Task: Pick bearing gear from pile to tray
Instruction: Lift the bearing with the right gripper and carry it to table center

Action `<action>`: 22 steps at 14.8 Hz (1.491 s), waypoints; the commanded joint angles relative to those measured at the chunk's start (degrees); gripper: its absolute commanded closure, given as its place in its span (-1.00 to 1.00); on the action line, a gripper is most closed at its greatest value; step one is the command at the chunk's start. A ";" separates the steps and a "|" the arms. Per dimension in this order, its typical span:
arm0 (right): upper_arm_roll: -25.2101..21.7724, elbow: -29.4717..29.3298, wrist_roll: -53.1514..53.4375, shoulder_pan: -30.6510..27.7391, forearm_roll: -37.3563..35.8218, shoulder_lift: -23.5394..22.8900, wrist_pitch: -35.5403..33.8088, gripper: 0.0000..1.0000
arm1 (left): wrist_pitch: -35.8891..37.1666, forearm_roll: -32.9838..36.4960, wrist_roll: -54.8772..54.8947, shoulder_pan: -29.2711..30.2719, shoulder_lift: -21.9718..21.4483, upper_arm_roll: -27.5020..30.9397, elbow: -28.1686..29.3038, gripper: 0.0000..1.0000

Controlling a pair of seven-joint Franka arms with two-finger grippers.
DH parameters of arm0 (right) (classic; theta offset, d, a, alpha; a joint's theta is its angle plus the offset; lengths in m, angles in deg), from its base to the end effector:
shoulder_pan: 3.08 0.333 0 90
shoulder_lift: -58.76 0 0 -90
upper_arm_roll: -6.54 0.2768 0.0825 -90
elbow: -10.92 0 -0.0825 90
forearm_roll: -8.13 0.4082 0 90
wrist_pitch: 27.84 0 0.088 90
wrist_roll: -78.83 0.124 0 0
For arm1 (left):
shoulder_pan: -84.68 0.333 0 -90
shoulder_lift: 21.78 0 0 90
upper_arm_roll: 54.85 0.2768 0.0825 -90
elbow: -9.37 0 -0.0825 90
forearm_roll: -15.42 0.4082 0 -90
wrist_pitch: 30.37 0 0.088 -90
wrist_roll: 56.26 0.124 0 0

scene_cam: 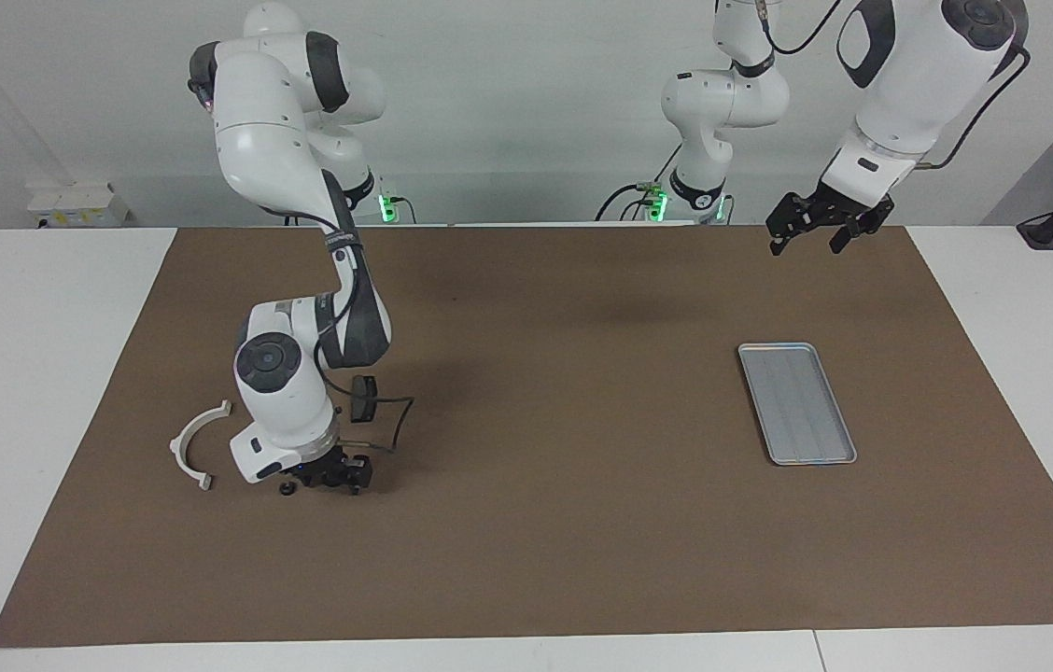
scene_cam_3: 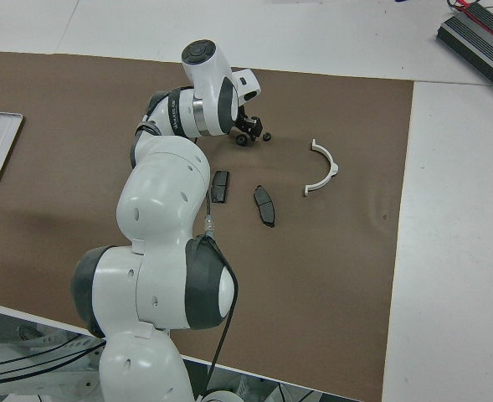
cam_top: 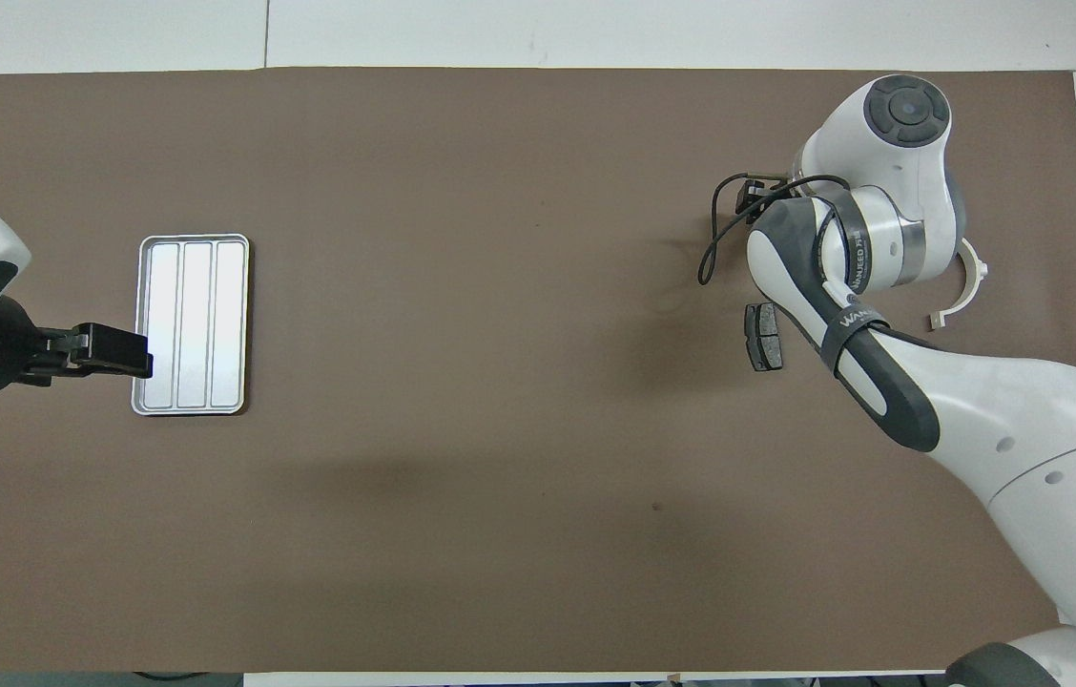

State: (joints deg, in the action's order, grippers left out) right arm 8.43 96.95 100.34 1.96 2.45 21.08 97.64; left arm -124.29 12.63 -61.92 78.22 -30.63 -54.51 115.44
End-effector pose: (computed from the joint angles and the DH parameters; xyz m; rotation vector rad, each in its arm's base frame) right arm 0.7075 0.0783 0.2228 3.0726 -0.3166 0.0705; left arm 0.5314 -0.0626 0.5210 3.0969 -0.0053 -0.0966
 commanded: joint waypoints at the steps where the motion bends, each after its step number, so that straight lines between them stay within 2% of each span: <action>1: 0.22 0.54 1.34 -0.29 0.06 -0.46 1.53 -0.44 | -1.62 0.94 -0.76 -0.83 -1.87 0.28 2.48 -0.98; 3: 0.22 0.54 1.34 -0.29 0.06 -0.46 1.26 -0.01 | -2.15 1.03 -2.33 -1.18 -1.87 0.28 2.66 -0.98; 4: 0.31 0.54 1.34 -0.29 0.06 -0.38 1.09 0.36 | -2.41 1.03 -2.86 -1.27 -1.87 0.28 2.74 -0.98; 5: 0.31 0.54 1.25 -0.38 0.06 -0.38 0.83 0.87 | -2.41 1.03 -3.39 -1.27 -1.87 0.28 2.75 -0.98; 6: 0.31 0.54 1.17 -0.38 0.06 -0.38 0.74 1.00 | -2.76 1.03 -3.57 -1.27 -1.87 0.28 2.75 -0.98; 10: 0.57 -0.42 0.73 -0.64 -0.12 -0.03 -2.32 1.00 | -3.46 1.03 -4.89 -1.71 -1.87 0.28 2.75 -0.98; 15: 1.45 -10.60 -3.66 0.06 -0.21 5.76 -23.83 1.00 | -3.64 1.03 -5.33 -1.97 -1.87 0.19 2.66 -0.98; 17: 5.65 -13.42 -2.80 0.06 -0.21 7.96 -31.13 1.00 | -3.73 1.03 -5.16 -1.98 -1.87 0.19 2.74 -0.97; 18: 7.58 -14.48 -0.09 0.23 0.23 9.02 -33.52 1.00 | -3.73 1.11 -5.16 -1.89 -1.87 0.19 2.75 -0.91; 20: 11.71 -15.01 11.73 1.11 1.89 10.60 -36.26 1.00 | -4.17 1.03 -4.63 -1.45 -1.87 0.19 2.75 -0.80; 22: 14.28 -15.10 26.05 5.22 1.99 10.96 -35.75 1.00 | -4.52 1.03 -3.32 -0.75 -1.87 0.28 3.01 -0.77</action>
State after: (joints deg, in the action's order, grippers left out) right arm 20.70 82.30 115.23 4.21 3.83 32.51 61.91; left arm -126.95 12.66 -65.98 77.45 -30.63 -54.70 115.97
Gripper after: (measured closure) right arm 0.687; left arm 0.097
